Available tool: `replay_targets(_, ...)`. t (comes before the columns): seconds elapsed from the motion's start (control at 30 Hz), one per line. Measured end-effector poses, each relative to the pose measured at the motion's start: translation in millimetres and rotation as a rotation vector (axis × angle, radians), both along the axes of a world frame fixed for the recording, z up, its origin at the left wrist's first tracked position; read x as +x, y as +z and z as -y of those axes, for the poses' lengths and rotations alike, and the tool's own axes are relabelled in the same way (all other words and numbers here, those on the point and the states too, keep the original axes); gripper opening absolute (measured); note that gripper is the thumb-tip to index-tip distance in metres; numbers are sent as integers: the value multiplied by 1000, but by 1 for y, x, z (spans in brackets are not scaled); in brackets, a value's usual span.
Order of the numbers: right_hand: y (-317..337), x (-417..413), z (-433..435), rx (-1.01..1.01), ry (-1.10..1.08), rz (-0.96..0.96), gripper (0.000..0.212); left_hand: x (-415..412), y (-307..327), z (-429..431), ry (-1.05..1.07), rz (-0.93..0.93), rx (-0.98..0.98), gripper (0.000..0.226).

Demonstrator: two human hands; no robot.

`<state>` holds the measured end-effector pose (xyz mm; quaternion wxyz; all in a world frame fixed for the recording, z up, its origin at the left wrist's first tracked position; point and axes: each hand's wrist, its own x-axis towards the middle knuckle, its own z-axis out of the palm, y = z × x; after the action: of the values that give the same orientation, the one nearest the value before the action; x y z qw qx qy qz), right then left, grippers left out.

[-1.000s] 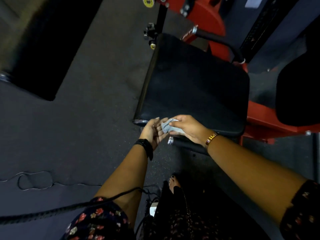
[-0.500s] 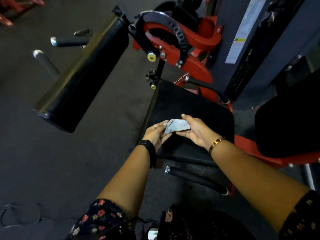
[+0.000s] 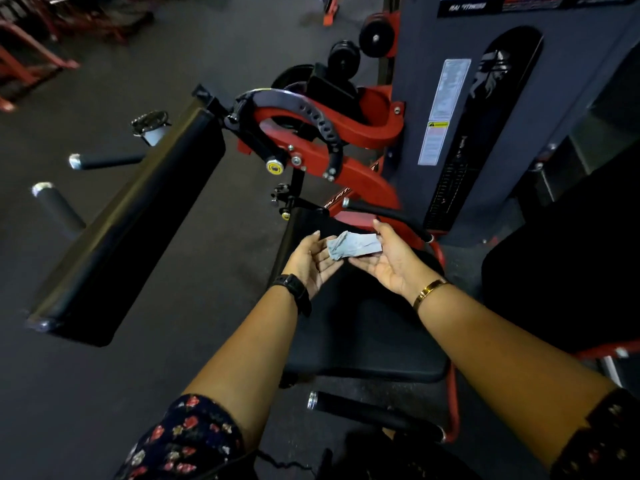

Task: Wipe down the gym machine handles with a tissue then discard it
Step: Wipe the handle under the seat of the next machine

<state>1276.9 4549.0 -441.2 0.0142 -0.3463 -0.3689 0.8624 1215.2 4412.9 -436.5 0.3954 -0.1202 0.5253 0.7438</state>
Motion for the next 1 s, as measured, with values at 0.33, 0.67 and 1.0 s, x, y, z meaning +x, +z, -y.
replay_targets(0.33,9,-51,-68,-6,35,-11,52,-53,9,-69,-13,-29,-42,37)
replay_targets(0.67,-3,-81,-99,-31,33,-9,45,-85,2,-99,-25,-19,-79,39)
replay_targets(1.0,-12,-106,-110,-26,-49,2,33,-120,-9,-115,-90,13,-72,41)
